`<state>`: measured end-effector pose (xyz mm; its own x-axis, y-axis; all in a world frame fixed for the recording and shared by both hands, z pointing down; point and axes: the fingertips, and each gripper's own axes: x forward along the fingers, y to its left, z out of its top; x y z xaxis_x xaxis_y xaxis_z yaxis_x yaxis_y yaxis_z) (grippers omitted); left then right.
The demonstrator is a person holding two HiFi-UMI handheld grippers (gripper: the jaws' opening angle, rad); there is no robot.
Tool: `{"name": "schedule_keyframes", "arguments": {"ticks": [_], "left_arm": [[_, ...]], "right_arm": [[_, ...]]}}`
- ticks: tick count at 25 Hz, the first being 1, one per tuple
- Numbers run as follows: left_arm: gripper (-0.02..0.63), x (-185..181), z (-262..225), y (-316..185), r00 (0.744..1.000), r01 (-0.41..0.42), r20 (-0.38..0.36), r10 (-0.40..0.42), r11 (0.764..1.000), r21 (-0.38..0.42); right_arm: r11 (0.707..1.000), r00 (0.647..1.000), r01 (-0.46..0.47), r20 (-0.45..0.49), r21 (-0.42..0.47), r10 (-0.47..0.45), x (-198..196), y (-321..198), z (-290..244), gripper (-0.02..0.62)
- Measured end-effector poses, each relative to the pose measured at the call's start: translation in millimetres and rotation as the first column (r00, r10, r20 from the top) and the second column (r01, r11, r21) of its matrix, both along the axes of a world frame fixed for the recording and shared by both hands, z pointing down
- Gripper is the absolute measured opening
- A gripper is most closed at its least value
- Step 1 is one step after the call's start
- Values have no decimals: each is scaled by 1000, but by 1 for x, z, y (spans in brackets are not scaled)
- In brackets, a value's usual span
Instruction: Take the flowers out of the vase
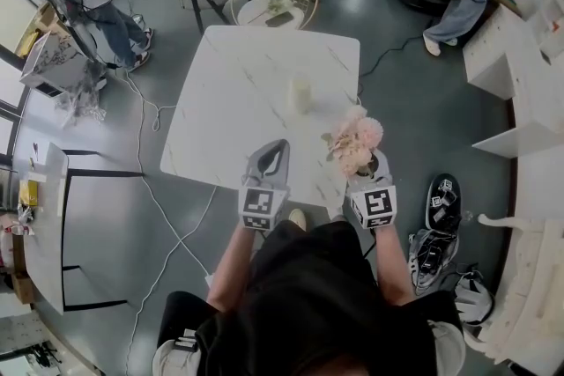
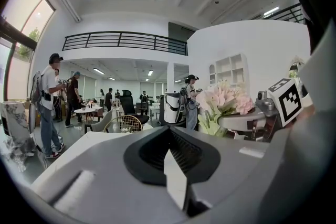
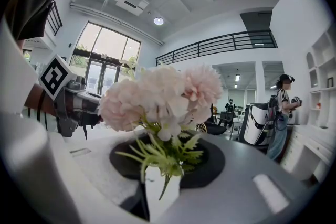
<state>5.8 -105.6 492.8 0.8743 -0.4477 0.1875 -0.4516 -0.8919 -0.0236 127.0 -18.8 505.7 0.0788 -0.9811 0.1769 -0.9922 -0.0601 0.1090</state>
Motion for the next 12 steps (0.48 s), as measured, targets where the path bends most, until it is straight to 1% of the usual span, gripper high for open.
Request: {"name": "schedule_keyframes", "arguments": {"ticks": [12], "left_arm": [[8,4,0,3,1000,-3,5,3,1000,4]], "right_arm": [[1000,1000,-5,0,3,5,4,4,2,126]]}}
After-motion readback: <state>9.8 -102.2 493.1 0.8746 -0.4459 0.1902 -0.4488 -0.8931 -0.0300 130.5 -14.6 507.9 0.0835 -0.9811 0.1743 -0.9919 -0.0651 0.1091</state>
